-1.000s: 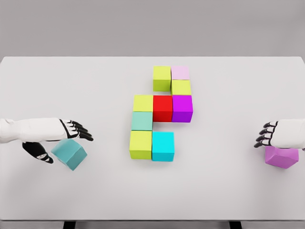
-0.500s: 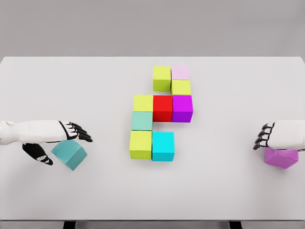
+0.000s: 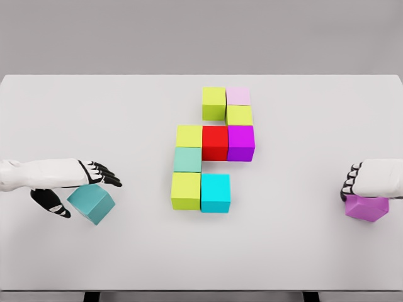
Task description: Assemble the squares on the desktop into the number 2
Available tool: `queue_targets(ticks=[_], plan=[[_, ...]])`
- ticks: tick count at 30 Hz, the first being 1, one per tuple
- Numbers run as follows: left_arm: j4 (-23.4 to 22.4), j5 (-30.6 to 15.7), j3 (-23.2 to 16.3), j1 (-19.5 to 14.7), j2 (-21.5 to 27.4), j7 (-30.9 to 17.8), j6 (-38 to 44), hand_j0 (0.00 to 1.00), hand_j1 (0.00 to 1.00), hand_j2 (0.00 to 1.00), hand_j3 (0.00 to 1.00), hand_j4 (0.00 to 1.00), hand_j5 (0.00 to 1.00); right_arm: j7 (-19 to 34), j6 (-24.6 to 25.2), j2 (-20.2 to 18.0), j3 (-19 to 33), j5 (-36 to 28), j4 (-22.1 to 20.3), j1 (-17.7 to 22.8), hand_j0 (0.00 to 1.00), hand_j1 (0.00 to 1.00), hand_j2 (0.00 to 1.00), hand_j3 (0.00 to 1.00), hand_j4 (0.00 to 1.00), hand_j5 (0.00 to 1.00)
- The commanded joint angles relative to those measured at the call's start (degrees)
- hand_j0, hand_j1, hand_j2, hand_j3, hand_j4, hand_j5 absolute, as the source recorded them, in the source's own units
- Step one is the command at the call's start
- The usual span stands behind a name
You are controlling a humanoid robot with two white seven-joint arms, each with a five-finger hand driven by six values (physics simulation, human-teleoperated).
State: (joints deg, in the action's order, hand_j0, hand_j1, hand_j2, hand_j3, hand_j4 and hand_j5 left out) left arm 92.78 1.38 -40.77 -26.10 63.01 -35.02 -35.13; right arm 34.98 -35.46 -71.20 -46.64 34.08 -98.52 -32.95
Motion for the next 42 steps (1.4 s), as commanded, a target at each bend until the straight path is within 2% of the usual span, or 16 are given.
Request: queue_targets(ticks=[1, 5, 8, 11, 13, 14, 17, 19, 24, 30, 39, 42], plan=[[-0.05, -0.33, -0.01, 0.00, -0.35, 0.02, 0.13, 1.00, 1.00, 1.00, 1.00, 1.00, 1.00, 0.02, 0.46, 0.54, 0.05, -3.93, 0.08, 0.00, 0.70, 0.70, 0.70, 0.70, 0.70, 0.70], [-0.05, -0.33, -0.01, 0.00, -0.79, 0.02, 0.13, 1.00, 1.00, 1.00, 1.00, 1.00, 1.00, 0.02, 0.46, 0.63, 1.20, -5.34, 1.40, 0.00, 0.70, 0.70, 0.70, 0.70, 0.70, 0.70], [-0.05, -0.33, -0.01, 0.09, -0.70, 0.02, 0.13, 1.00, 1.00, 1.00, 1.00, 1.00, 1.00, 0.02, 0.46, 0.63, 1.28, -5.42, 1.49, -0.09, 0.66, 0.66, 0.66, 0.66, 0.66, 0.66], [-0.14, -0.33, -0.01, 0.09, -0.79, 0.02, 0.13, 1.00, 1.00, 1.00, 1.00, 1.00, 1.00, 0.02, 0.46, 1.94, 3.39, -7.62, 3.69, -0.09, 0.66, 0.66, 0.66, 0.66, 0.66, 0.66], [-0.14, -0.33, -0.09, 0.09, -0.70, 0.02, 0.13, 1.00, 1.00, 1.00, 1.00, 1.00, 1.00, 0.02, 0.46, 2.91, 3.75, -7.71, 3.77, -0.09, 0.66, 0.66, 0.66, 0.66, 0.66, 0.66], [-0.14, -0.33, -0.01, 0.09, -0.70, 0.02, 0.13, 1.00, 1.00, 1.00, 1.00, 1.00, 1.00, 0.02, 0.46, 4.66, 3.83, -7.71, 3.86, -0.27, 0.66, 0.66, 0.66, 0.66, 0.66, 0.66], [-0.14, -0.33, -0.01, 0.09, -0.61, 0.02, 0.13, 1.00, 1.00, 1.00, 1.00, 1.00, 1.00, 0.02, 0.46, 5.11, 5.41, -7.80, 3.86, -0.53, 0.66, 0.66, 0.66, 0.66, 0.66, 0.66], [-0.14, -0.33, -0.01, 0.09, -0.70, 0.02, 0.13, 1.00, 1.00, 1.00, 1.00, 1.00, 1.00, 0.02, 0.46, 6.69, 6.38, -8.15, 3.86, -0.53, 0.66, 0.66, 0.66, 0.66, 0.66, 0.66], [-0.14, -0.33, -0.09, 0.26, -0.70, 0.02, 0.13, 1.00, 1.00, 1.00, 1.00, 1.00, 1.00, 0.02, 0.46, 8.80, 6.47, -8.15, 3.25, -1.41, 0.66, 0.66, 0.66, 0.66, 0.66, 0.66], [-0.67, -0.15, -0.01, 0.88, -0.79, 0.02, 0.13, 1.00, 1.00, 1.00, 1.00, 1.00, 1.00, 0.02, 0.46, 10.03, 6.38, -8.15, -0.80, -1.50, 0.66, 0.66, 0.66, 0.66, 0.66, 0.66], [-1.20, 0.20, -0.01, 0.88, -1.93, 0.02, 0.13, 1.00, 1.00, 1.00, 1.00, 1.00, 1.00, 0.02, 0.46, 14.86, 5.94, -8.15, -1.32, -1.85, 0.66, 0.66, 0.66, 0.66, 0.66, 0.66], [-1.20, 0.20, -0.01, 0.97, -1.84, 0.02, 0.13, 1.00, 1.00, 1.00, 1.00, 1.00, 1.00, 0.02, 0.46, 15.30, 5.15, -8.15, -2.12, -1.85, 0.67, 0.67, 0.67, 0.67, 0.67, 0.67]])
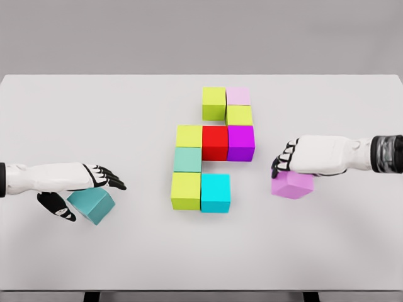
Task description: Assemble the squares on the desktop into the number 2
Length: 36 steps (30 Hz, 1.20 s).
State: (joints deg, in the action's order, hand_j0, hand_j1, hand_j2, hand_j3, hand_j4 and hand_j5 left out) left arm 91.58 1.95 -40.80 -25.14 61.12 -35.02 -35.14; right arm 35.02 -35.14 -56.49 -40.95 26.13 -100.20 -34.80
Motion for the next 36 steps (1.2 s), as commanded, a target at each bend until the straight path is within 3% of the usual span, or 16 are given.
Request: queue_targets(ticks=[1, 10, 17, 20, 24, 26, 28, 31, 36], plan=[[0.00, -0.37, 0.02, 0.00, 0.05, 0.02, 0.14, 1.00, 1.00, 1.00, 1.00, 1.00, 1.00, -0.02, 0.14, 1.03, -0.71, -0.21, -0.43, 0.00, 0.67, 0.67, 0.67, 0.67, 0.67, 0.67], [-0.09, 0.07, 0.02, 0.53, 0.05, 0.02, 0.14, 1.00, 1.00, 1.00, 1.00, 1.00, 1.00, -0.02, 0.14, 2.70, -1.24, -0.29, -0.52, -0.44, 0.67, 0.67, 0.67, 0.67, 0.67, 0.67], [0.00, -0.02, 0.02, 0.88, 0.40, 0.02, 0.14, 0.60, 0.60, 0.60, 0.60, 0.60, 0.60, -0.02, 0.14, 3.93, -4.14, -0.29, -0.52, -1.85, 0.67, 0.67, 0.67, 0.67, 0.67, 0.67], [0.00, 0.07, 0.02, 0.97, 0.66, 0.02, 0.14, 0.50, 0.50, 0.50, 0.50, 0.50, 0.50, -0.02, 0.14, 4.46, -4.14, -0.29, -0.52, -2.20, 0.68, 0.68, 0.68, 0.68, 0.68, 0.68], [0.00, 0.07, 0.02, 1.23, 0.66, 0.02, 0.14, 0.45, 0.45, 0.45, 0.45, 0.45, 0.45, -0.02, 0.14, 4.72, -4.23, -1.00, -0.52, -2.46, 0.68, 0.68, 0.68, 0.68, 0.68, 0.68], [0.09, 0.07, 0.02, 1.23, 0.66, 0.02, 0.14, 0.44, 0.44, 0.44, 0.44, 0.44, 0.44, -0.02, 0.14, 4.72, -4.49, -1.09, -0.52, -2.55, 0.74, 0.74, 0.74, 0.74, 0.74, 0.74], [0.09, 0.07, 0.02, 1.23, 0.66, 0.02, 0.14, 0.39, 0.39, 0.39, 0.39, 0.39, 0.39, -0.02, 0.14, 4.63, -4.49, -1.09, -0.52, -2.55, 1.00, 1.00, 1.00, 1.00, 1.00, 1.00], [0.26, 0.07, 0.28, 1.23, 0.58, 0.02, 0.14, 0.33, 0.33, 0.33, 0.33, 0.33, 0.33, -0.02, 0.14, 4.63, -4.41, -1.09, -0.52, -2.72, 1.00, 1.00, 1.00, 1.00, 1.00, 1.00], [0.53, -0.02, 0.63, 1.23, 0.40, 0.02, 0.14, 0.32, 0.32, 0.32, 0.32, 0.32, 0.32, -0.02, 0.14, 3.41, -2.83, -3.55, -0.35, -3.60, 1.00, 1.00, 1.00, 1.00, 1.00, 1.00]])
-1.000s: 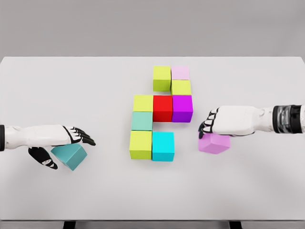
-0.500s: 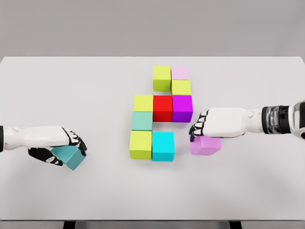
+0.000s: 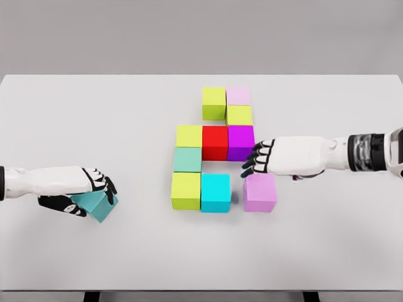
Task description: Assemble the squares on the desktop into the number 2
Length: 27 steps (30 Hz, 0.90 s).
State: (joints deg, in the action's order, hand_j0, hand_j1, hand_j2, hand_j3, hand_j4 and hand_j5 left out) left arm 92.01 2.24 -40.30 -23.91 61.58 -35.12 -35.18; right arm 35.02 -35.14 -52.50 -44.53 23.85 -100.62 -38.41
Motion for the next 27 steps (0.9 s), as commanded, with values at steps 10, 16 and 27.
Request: queue_targets(ticks=[10, 16, 27], plan=[[-0.43, -0.74, 2.42, -0.70, -2.51, 0.12, 0.18, 0.25, 0.25, 0.25, 0.25, 0.25, 0.25, -0.02, 0.14, -16.40, 0.85, -3.64, -0.01, 2.11, 1.00, 1.00, 1.00, 1.00, 1.00, 1.00], [-2.01, -0.83, 4.97, -1.14, -4.98, 0.12, 0.18, 0.24, 0.24, 0.24, 0.24, 0.24, 0.24, -0.02, 0.14, -13.77, 0.77, -3.55, -0.02, 3.34, 1.00, 1.00, 1.00, 1.00, 1.00, 1.00], [-8.95, -0.39, 4.71, -7.82, -12.44, 0.12, 0.18, 0.23, 0.23, 0.23, 0.23, 0.23, 0.23, -0.02, 0.14, -10.52, -1.43, -3.46, -0.10, 3.52, 1.00, 1.00, 1.00, 1.00, 1.00, 1.00]])
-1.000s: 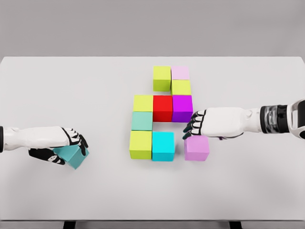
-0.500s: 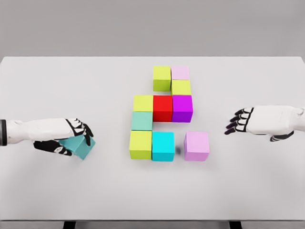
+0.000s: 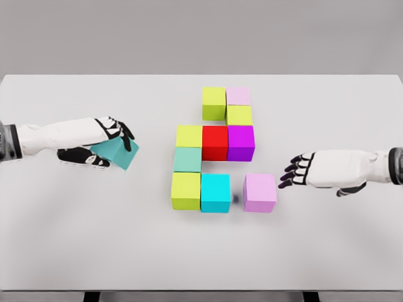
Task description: Assemble the squares on the desktop into the number 2
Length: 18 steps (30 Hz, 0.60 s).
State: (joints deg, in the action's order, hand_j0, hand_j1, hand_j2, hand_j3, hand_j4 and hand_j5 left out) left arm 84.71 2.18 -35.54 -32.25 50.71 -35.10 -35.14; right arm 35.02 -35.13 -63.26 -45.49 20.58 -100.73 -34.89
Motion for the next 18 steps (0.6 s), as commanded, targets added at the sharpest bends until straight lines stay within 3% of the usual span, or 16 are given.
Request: queue_targets(ticks=[1, 6, 18], plan=[[-2.52, -0.25, -0.14, 0.00, -2.28, 0.10, 0.14, 0.23, 0.23, 0.23, 0.23, 0.23, 0.23, -0.02, 0.13, 0.33, -0.48, -0.28, -0.08, 0.00, 1.00, 1.00, 1.00, 1.00, 1.00, 1.00], [-4.02, -0.07, -0.23, -1.58, -4.57, 0.10, 0.14, 0.23, 0.23, 0.23, 0.23, 0.23, 0.23, -0.02, 0.13, 0.24, -1.89, -0.19, -0.08, 0.00, 1.00, 1.00, 1.00, 1.00, 1.00, 1.00], [-17.20, 5.82, -1.72, -10.90, -15.64, 0.10, 0.14, 0.23, 0.23, 0.23, 0.23, 0.23, 0.23, -0.02, 0.13, 0.33, -3.29, -0.28, -0.08, -0.18, 1.00, 1.00, 1.00, 1.00, 1.00, 1.00]])
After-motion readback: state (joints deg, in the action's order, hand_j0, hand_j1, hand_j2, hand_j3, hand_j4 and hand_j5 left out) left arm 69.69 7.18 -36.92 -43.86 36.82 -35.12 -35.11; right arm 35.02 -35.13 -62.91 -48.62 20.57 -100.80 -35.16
